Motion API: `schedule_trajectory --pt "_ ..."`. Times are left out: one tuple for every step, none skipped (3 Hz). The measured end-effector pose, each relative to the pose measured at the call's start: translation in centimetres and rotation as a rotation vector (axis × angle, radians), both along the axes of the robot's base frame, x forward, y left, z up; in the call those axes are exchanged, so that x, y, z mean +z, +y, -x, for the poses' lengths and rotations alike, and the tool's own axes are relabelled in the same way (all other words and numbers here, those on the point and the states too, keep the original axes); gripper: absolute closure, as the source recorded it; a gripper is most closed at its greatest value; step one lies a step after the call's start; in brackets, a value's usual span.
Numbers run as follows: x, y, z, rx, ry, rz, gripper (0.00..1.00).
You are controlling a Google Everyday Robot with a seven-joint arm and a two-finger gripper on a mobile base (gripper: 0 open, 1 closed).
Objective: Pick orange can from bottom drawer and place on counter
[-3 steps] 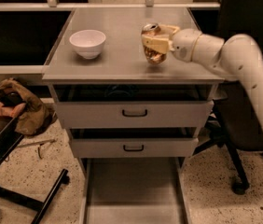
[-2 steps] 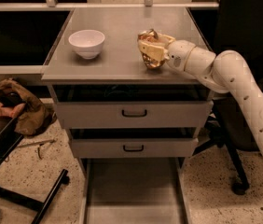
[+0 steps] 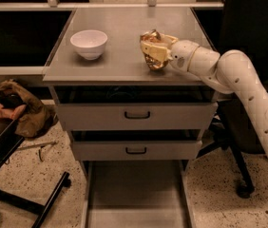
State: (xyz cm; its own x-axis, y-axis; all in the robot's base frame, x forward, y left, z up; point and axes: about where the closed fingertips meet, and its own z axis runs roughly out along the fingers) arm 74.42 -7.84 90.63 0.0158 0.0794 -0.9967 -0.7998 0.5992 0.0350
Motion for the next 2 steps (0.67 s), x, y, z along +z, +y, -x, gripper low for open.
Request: schedule_trajectory --pt "0.00 0.00 0.00 0.000 0.000 0.000 0.58" --pt "0.00 0.01 0.00 0.000 0.000 0.000 0.35"
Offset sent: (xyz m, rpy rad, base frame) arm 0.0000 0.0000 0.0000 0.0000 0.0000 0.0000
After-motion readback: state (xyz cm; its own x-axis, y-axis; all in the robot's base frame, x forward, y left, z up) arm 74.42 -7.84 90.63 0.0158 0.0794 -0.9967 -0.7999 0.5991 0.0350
